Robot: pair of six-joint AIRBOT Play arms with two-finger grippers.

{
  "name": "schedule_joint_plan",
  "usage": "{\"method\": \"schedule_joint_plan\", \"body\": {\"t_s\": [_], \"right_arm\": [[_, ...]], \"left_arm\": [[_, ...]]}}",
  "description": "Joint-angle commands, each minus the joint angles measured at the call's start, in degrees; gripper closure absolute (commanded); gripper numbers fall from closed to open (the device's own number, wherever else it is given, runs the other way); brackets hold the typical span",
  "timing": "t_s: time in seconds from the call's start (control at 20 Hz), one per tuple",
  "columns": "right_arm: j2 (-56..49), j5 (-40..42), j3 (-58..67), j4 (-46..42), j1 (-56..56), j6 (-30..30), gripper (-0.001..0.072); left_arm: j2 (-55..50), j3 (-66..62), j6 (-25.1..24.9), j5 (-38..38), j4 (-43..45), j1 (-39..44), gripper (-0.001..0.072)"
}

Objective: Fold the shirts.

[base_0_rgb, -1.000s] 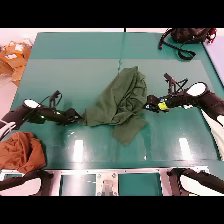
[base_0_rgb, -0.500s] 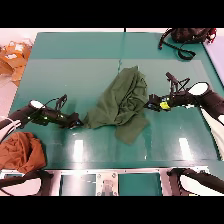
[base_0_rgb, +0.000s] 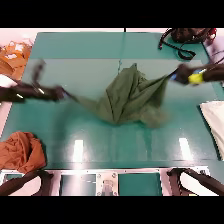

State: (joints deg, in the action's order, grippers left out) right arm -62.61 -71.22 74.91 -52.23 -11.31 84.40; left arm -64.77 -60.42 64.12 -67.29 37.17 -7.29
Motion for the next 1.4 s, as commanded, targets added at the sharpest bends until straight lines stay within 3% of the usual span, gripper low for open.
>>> {"method": "schedule_joint_plan", "body": {"t_s": [0.0, 0.15, 0.35, 0.6, 0.8, 1.0, 1.2, 1.35], "right_arm": [[6.12, -2.03, 15.56, 0.13, -5.38, 2.43, 0.0685], [11.23, 2.75, 26.58, 0.09, -9.18, 4.9, 0.0685], [15.37, 8.63, 35.54, 0.09, -16.24, 7.1, 0.0685], [15.65, 9.7, 34.75, 0.24, -17.68, 7.1, 0.0685], [13.73, 10.05, 20.98, 6.05, -17.55, 4.07, 0.0685], [7.82, 18.14, -0.72, 9.16, -8.52, -3.04, 0.0685], [-9.16, 32.96, -11.76, 9.2, 0.31, -5.62, 0.0684], [-23.5, 35.39, -8.9, 9.7, 1.81, -5.6, 0.0684]], "left_arm": [[13.57, -19.89, 3.5, 4.59, -0.04, -4.04, 0.0686], [19.78, -39.12, 5.53, 11.37, 4.28, -4.11, 0.0685], [20.17, -58.8, 11.1, 10.93, 17.44, -4.11, 0.0685], [19.65, -54.75, 13.84, 9.27, 27.96, -4.11, 0.0685], [13.18, -41.42, 13.53, 8.9, 25.73, -4.11, 0.0685], [-1.46, -30.51, 0.74, 11.04, 14.05, -2.19, 0.0684], [-21.51, -29.29, -3.23, 18.53, 7.41, 3.45, 0.0683], [-32.2, -29.44, -4.85, 25.42, 3.69, 7.39, 0.0684]]}}
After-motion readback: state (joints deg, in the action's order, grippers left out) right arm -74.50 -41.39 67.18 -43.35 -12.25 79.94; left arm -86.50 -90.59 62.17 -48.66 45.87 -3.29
